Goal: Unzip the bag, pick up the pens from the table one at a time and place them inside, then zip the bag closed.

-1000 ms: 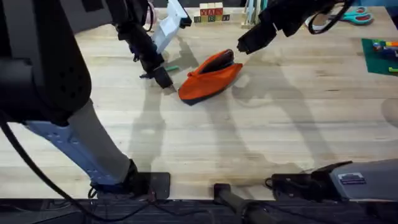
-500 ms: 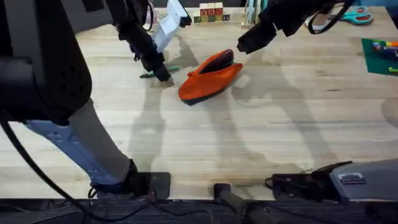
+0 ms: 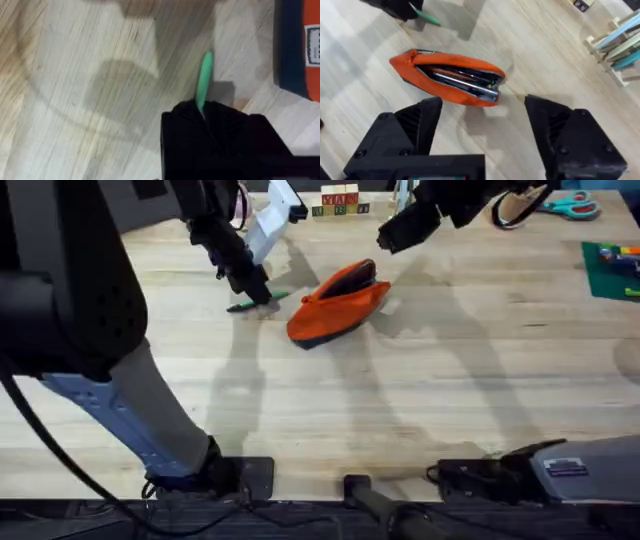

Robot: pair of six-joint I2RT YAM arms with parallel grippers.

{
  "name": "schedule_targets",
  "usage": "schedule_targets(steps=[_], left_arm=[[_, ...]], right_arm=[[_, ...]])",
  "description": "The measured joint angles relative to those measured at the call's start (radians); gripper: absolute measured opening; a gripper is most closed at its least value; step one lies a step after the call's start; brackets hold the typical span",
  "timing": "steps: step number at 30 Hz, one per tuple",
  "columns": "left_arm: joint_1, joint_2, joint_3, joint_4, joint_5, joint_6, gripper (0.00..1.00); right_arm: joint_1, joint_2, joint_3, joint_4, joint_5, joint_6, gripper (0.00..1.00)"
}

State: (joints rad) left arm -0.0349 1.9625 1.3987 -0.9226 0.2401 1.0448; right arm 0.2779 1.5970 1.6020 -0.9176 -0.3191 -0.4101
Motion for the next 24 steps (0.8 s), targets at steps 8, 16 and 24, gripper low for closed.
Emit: schedule_targets(steps=[8, 16, 24], left_arm=[[0.000, 0.015, 0.027, -0.025, -0.001, -0.048, 0.041], [0.000, 0.051, 0.162, -0.167, -0.001, -0.104, 0.041], [-0.018, 0.051, 0.367, -0.331, -0.001, -0.190, 0.041]], right_arm=[[-0.028, -0.004, 0.012, -0.003, -0.003, 0.070, 0.997], [-0.030, -0.083, 0.013, -0.036, -0.003, 0.082, 0.996], [-0.030, -0.146, 0.016, -0.165, -0.003, 0.085, 0.997]])
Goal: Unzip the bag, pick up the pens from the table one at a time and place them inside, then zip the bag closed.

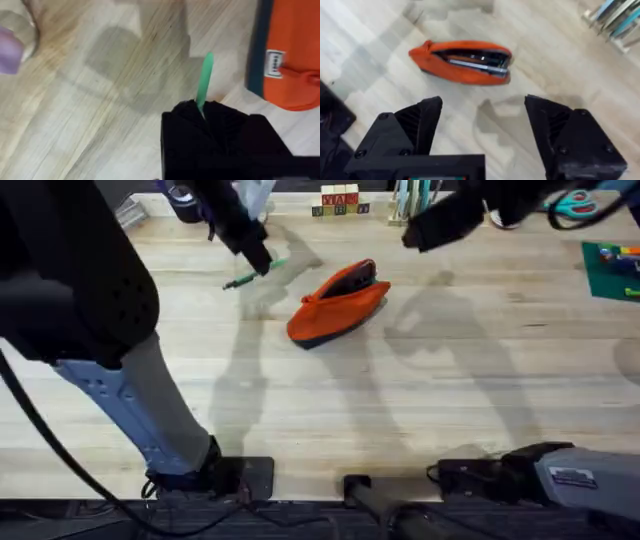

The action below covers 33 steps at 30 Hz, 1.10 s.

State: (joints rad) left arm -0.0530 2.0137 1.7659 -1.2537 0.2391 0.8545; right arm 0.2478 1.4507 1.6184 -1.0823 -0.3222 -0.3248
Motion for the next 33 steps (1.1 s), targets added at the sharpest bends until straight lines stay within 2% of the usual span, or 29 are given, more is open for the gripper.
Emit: schedule_targets(steps=[10, 24, 33], left_arm=[[-0.108, 0.000, 0.229, -0.143, 0.000, -0.094, 0.041], [-0.288, 0.000, 0.325, -0.175, -0.026, -0.220, 0.041], [-0.396, 0.000, 0.384, -0.159, -0.025, -0.278, 0.041]], right_arm=[[0.000, -0.070, 0.000, -0.106, 0.026, -0.010, 0.997], [0.000, -0.216, 0.001, -0.127, 0.098, -0.027, 0.997], [0.000, -0.246, 0.002, -0.132, 0.108, -0.028, 0.998]])
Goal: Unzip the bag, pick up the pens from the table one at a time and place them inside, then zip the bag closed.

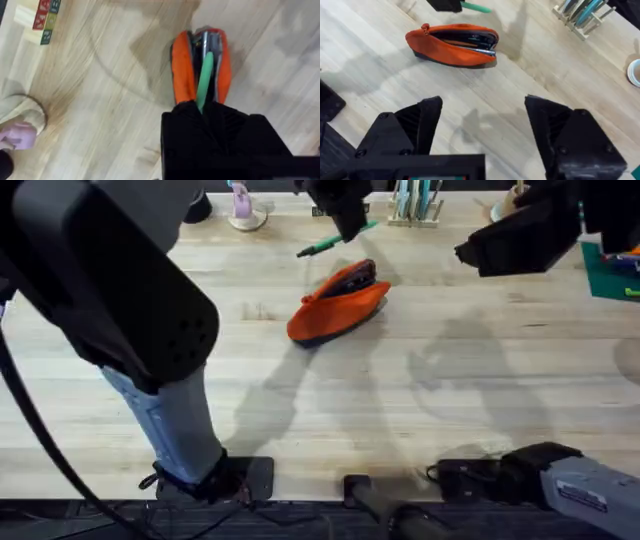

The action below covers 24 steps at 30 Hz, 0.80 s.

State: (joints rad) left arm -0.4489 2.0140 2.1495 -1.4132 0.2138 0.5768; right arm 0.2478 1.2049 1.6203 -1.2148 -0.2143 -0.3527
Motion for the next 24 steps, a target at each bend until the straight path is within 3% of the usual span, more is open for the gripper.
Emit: schedule_targets(steps=[13, 24], left_arm=[[-0.097, 0.000, 0.002, 0.087, 0.036, -0.129, 0.041], [-0.097, 0.005, 0.003, 0.094, 0.038, -0.177, 0.042]], right_arm=[[0.000, 0.000, 0.000, 0.000, 0.005, 0.000, 0.997], [0.000, 0.000, 0.000, 0.000, 0.005, -0.003, 0.998]])
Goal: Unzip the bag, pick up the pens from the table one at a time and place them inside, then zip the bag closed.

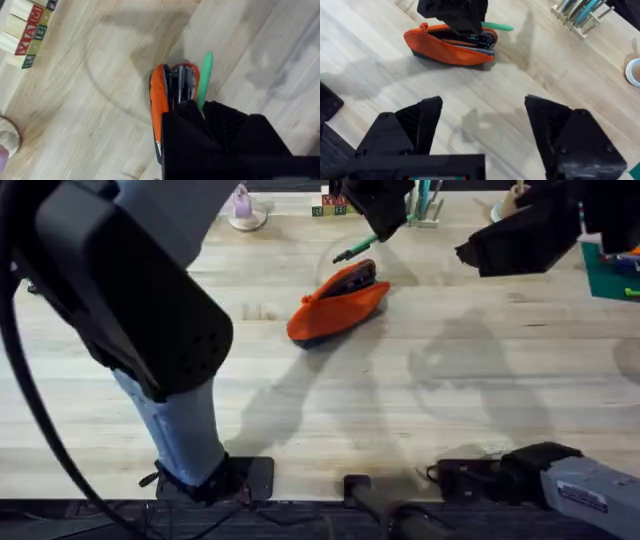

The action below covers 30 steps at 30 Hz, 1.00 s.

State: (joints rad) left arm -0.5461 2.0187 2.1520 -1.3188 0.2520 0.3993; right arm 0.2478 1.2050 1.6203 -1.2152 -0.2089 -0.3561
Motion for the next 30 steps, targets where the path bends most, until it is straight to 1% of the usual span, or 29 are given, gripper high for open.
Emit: schedule_targets(steps=[12, 30], left_arm=[[0.000, 0.116, 0.003, 0.002, 0.014, -0.011, 0.042], [0.000, 0.130, 0.003, -0.026, 0.014, -0.010, 0.042]], right_arm=[[0.000, 0.000, 0.000, 0.000, 0.000, -0.004, 0.997], [0.000, 0.000, 0.000, -0.001, 0.000, -0.008, 0.997]])
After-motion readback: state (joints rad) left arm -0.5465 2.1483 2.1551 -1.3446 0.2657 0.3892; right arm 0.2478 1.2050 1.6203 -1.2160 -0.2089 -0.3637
